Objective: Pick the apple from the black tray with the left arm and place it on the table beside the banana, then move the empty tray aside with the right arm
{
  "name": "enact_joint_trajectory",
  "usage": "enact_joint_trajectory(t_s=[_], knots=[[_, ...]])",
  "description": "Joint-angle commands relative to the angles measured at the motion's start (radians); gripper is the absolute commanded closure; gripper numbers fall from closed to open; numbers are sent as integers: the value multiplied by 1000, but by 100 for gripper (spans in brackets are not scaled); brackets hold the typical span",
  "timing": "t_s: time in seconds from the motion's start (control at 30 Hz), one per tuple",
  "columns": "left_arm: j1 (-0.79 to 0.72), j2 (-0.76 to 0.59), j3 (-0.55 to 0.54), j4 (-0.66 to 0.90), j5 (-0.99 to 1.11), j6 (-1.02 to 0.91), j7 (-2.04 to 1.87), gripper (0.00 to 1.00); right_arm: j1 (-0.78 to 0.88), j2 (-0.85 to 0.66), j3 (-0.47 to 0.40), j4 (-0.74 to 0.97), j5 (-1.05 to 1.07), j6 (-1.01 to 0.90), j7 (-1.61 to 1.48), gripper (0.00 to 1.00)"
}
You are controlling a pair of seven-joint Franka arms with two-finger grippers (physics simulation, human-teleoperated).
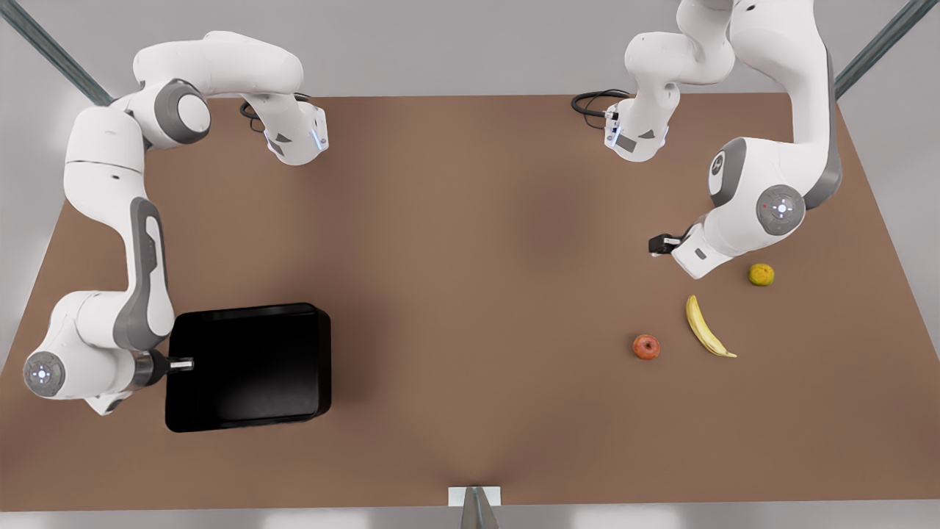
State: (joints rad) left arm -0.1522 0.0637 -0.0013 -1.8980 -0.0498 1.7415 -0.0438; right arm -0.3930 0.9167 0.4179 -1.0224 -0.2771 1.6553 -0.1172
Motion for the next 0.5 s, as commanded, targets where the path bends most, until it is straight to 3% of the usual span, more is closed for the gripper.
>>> enact_joint_trajectory(t_s=[0.0,0.47], knots=[[-4,-1,0,0,1,0,1,0,0,16,-1,1,-5,50,-303,100],[-3,10,1,22,1,-8,5,0,6,80,-1,1,-5,136,-302,100]])
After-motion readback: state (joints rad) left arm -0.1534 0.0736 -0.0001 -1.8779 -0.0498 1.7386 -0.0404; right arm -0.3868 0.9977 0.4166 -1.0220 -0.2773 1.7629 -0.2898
